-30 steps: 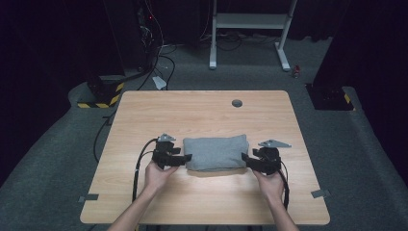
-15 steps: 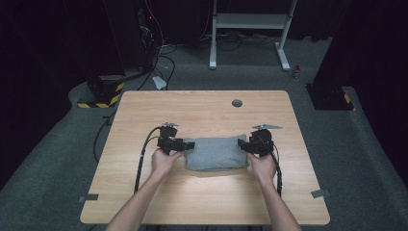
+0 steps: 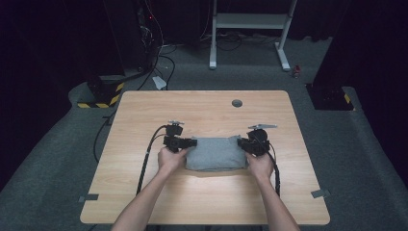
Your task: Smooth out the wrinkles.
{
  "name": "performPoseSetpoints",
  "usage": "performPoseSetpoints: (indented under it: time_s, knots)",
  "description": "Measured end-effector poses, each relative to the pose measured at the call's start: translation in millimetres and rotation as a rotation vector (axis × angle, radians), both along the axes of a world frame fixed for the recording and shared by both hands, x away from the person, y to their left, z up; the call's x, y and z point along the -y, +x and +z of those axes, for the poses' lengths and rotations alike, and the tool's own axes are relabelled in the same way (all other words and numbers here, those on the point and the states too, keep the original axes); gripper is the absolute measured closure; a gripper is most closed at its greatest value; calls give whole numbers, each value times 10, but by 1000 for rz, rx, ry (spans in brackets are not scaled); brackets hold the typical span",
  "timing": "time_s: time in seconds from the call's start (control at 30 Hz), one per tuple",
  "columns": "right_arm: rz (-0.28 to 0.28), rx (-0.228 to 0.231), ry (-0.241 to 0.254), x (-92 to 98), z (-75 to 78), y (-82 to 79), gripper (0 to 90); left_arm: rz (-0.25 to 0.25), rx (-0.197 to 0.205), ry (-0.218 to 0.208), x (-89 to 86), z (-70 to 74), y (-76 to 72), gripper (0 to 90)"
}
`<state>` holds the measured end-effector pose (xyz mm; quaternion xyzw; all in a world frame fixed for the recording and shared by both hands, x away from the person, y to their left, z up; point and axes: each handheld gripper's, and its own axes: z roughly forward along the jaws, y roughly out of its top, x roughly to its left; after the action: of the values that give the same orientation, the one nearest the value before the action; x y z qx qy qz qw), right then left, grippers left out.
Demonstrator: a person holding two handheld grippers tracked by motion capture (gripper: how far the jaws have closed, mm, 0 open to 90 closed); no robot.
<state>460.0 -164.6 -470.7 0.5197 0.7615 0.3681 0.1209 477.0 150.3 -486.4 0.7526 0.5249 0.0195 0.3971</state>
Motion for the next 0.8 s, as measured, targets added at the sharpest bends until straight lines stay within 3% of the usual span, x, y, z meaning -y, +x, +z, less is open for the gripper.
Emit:
performPoseSetpoints:
  time_s: [0.13,0.53,0.8]
  knots:
    - [17,33,3,4,63,-52,799,2,33,-28,-49,72,-28,859]
    - [61,141,59,39,242,-309,810,-80,152,-107,-159,403,-295,868]
    - [107,207,48,109,303,-604,809,-130,174,-156,-224,414,-524,867]
